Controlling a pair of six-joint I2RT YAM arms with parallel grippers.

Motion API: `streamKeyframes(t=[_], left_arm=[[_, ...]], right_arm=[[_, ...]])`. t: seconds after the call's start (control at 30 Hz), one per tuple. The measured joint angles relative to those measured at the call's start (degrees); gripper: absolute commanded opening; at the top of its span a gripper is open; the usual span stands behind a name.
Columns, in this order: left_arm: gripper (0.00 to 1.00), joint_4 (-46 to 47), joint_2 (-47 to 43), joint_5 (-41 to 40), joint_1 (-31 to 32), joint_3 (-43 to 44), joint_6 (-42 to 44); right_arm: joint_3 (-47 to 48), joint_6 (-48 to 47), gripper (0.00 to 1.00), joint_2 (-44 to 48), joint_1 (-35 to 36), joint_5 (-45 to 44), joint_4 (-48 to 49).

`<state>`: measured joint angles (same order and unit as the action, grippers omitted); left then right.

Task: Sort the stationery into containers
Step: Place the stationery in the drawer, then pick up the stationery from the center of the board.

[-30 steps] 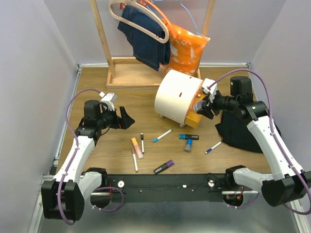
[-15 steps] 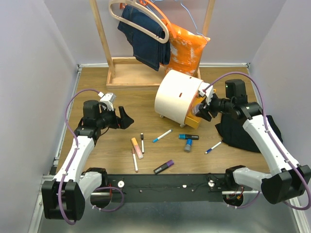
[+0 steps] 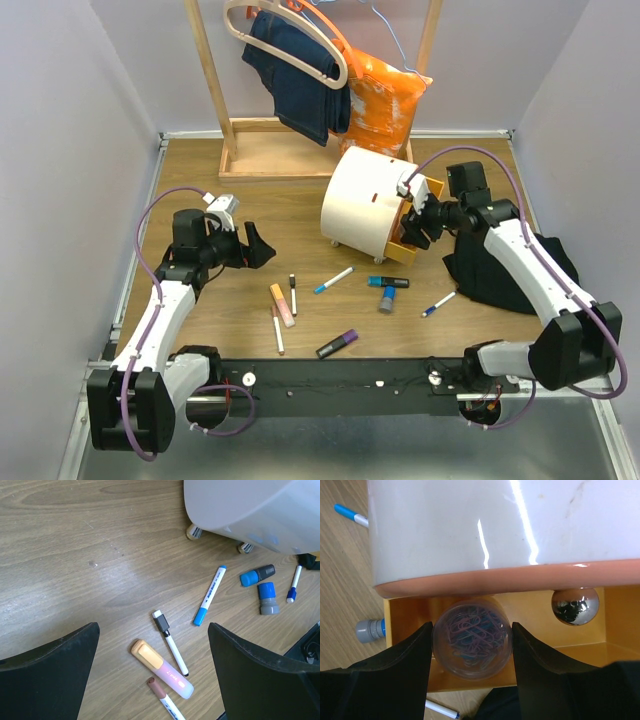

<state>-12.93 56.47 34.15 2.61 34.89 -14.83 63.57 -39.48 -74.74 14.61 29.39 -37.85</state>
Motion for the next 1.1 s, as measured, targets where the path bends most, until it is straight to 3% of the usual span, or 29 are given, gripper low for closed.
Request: streamKeyframes(t=[0.17, 0.43, 0.93, 1.1], left_arm=[[0.99, 0.0, 0.0, 0.0, -0.7, -0.1, 0.0], [0.99, 0.2, 0.0, 0.0, -1.1, -1.2, -0.3], [0.99, 2.5, -0.6, 0.6, -1.1, -2.5, -1.7], [0.99, 2.7, -1.1, 0.9, -1.1, -2.5, -2.3]], right_arm=[[0.0, 0.0, 0.64, -1.0, 0.0, -0.6, 0.0], [0.1, 0.9, 0.78, -0.8, 0.0, -1.6, 0.1], [2.7, 4.6, 0.78, 4.2, 0.0, -3.4, -2.4], [5.3, 5.4, 0.78, 11.6, 0.0, -2.5, -6.3]])
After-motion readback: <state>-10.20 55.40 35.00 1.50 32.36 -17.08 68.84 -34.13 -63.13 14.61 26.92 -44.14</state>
